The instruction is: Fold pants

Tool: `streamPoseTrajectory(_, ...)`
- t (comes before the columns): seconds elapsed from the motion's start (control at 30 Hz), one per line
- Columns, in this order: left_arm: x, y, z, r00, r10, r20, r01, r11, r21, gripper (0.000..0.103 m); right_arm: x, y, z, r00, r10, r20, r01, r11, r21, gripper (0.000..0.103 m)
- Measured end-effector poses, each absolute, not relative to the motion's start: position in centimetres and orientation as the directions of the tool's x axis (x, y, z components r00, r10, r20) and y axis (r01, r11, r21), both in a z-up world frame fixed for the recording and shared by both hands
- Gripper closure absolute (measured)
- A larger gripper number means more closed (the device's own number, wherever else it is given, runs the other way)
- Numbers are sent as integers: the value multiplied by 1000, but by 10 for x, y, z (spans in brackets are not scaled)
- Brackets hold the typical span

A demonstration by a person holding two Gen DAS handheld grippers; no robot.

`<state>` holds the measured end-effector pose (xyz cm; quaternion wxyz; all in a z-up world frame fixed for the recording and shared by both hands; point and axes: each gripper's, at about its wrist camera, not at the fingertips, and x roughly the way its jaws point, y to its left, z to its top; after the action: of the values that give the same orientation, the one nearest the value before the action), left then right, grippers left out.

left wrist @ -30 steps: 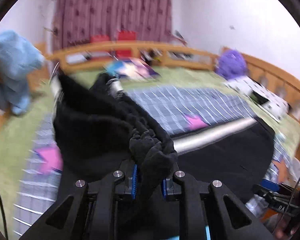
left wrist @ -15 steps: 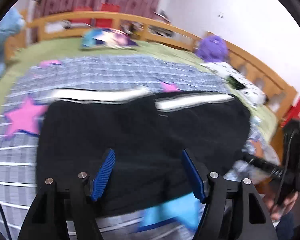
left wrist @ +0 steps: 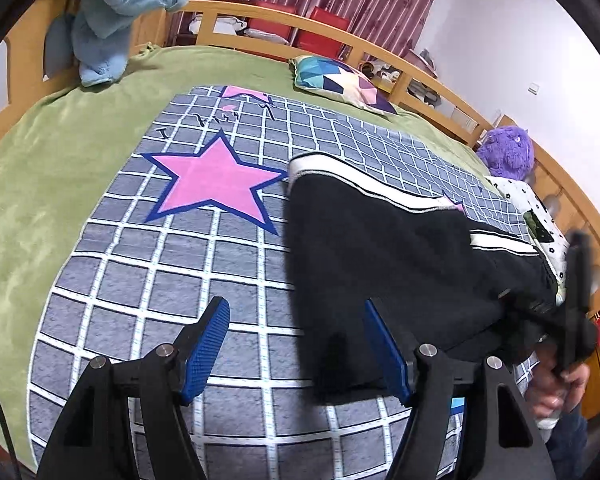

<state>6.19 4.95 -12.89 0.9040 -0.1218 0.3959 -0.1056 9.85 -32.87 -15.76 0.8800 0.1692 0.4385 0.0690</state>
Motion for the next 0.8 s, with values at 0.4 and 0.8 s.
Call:
streamPoseTrajectory(0.4,71,21,-124,649,-286,-705,164,958,-237,36,66,-375,-164,579,224,-784,43,952,304,64)
streamPoseTrajectory(0.8,68,20,-121,635,-297,-713,142,952,-271,36,79,-369,-172,572,410,-711,51,847,529,32)
